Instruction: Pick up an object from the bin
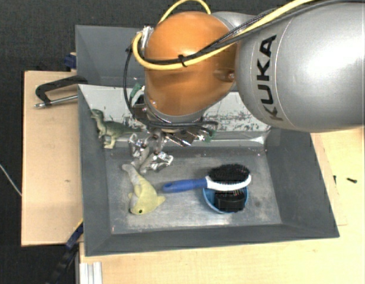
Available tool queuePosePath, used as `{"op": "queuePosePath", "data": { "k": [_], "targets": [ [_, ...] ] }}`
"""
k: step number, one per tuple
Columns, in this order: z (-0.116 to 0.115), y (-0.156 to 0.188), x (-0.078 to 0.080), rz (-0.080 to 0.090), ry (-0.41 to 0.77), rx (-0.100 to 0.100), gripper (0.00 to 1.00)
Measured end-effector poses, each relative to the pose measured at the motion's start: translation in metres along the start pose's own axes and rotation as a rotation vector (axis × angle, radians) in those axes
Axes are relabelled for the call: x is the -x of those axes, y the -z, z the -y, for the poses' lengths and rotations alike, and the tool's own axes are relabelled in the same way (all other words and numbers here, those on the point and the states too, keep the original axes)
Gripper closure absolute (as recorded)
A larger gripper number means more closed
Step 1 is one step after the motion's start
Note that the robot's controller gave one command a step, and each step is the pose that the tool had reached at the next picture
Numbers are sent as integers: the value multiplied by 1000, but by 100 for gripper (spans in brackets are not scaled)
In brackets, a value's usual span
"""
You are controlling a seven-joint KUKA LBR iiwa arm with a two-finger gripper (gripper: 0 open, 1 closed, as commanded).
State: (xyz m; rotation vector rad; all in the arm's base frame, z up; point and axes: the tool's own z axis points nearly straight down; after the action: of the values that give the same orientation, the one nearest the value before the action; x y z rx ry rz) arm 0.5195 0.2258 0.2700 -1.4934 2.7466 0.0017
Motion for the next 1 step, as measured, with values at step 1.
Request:
{"op": "queuePosePath", "data": {
  "k": [1],
  "targets": [
    [54,-96,10,-16,-50,9,100]
  ]
}}
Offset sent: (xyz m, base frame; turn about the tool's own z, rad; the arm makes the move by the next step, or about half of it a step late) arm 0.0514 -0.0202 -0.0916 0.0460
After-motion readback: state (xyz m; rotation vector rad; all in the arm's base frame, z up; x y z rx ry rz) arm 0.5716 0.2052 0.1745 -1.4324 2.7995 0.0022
